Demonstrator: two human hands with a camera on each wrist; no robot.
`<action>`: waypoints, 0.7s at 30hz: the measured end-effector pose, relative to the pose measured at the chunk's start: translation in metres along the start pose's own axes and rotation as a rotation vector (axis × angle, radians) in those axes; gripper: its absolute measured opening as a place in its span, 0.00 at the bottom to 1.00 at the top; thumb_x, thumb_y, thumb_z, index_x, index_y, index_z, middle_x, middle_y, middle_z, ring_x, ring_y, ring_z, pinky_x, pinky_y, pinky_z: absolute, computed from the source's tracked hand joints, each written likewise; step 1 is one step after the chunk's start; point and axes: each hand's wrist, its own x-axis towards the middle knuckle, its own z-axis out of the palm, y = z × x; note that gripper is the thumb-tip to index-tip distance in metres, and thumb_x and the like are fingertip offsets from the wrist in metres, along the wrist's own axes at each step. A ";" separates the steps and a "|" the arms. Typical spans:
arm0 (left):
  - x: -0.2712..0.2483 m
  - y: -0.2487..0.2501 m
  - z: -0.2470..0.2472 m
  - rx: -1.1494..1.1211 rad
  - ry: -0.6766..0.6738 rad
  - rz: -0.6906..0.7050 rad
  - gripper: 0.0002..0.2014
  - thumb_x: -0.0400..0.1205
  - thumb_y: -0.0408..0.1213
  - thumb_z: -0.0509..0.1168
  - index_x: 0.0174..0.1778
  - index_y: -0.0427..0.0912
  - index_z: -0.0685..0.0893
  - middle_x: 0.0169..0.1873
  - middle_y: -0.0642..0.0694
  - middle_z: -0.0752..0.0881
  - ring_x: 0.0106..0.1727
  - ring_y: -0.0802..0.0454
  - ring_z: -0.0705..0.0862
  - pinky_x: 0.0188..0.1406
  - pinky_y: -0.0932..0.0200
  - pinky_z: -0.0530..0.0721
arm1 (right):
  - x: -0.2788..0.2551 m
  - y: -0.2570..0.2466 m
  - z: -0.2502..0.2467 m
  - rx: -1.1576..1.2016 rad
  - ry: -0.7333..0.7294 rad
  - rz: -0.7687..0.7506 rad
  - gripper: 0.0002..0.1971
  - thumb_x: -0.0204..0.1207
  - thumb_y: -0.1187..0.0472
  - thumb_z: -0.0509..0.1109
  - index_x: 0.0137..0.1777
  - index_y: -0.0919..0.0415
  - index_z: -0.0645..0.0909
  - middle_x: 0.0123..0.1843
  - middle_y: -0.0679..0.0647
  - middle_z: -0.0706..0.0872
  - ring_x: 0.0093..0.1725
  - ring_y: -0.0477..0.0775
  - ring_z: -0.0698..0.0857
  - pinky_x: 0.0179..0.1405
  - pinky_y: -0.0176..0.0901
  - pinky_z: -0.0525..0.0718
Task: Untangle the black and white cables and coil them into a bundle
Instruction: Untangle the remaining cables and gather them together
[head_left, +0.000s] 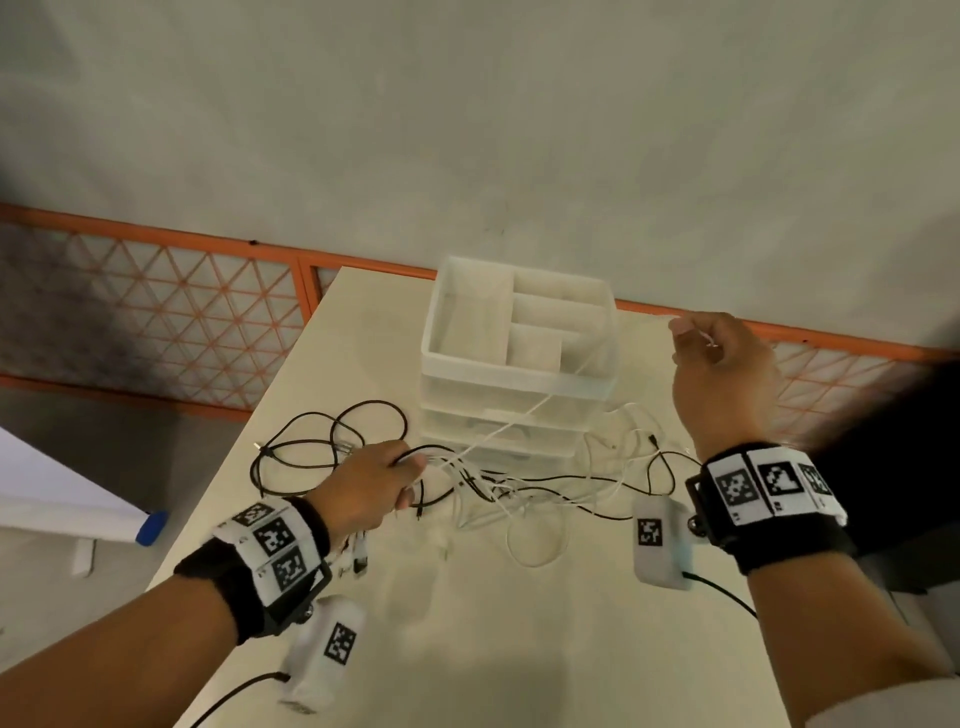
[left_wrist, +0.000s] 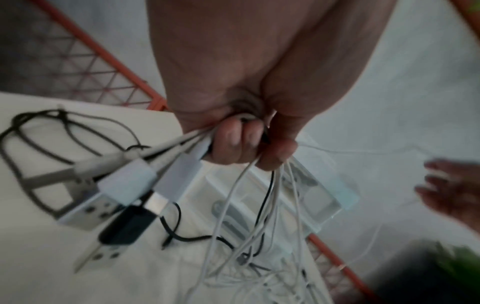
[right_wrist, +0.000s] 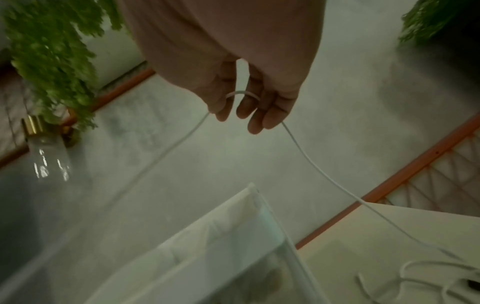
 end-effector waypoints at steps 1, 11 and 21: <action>-0.001 0.000 -0.004 -0.081 -0.008 -0.025 0.14 0.88 0.44 0.59 0.39 0.40 0.74 0.20 0.51 0.75 0.19 0.57 0.63 0.18 0.63 0.61 | -0.001 0.004 0.001 -0.016 -0.007 0.002 0.06 0.84 0.58 0.66 0.49 0.47 0.84 0.53 0.57 0.89 0.49 0.54 0.86 0.51 0.45 0.80; -0.013 0.042 -0.013 -0.230 -0.134 0.051 0.13 0.88 0.44 0.61 0.41 0.41 0.78 0.22 0.49 0.75 0.24 0.52 0.61 0.15 0.64 0.62 | -0.087 -0.014 0.030 -0.026 -0.534 -0.352 0.31 0.72 0.66 0.76 0.76 0.50 0.78 0.71 0.49 0.80 0.28 0.45 0.83 0.36 0.32 0.85; -0.014 0.045 -0.002 -0.427 -0.197 0.096 0.11 0.88 0.42 0.61 0.45 0.38 0.79 0.23 0.46 0.76 0.27 0.50 0.70 0.27 0.59 0.71 | -0.082 -0.027 0.041 -0.077 -0.503 -0.463 0.07 0.78 0.61 0.76 0.37 0.57 0.90 0.34 0.46 0.88 0.31 0.40 0.80 0.36 0.34 0.77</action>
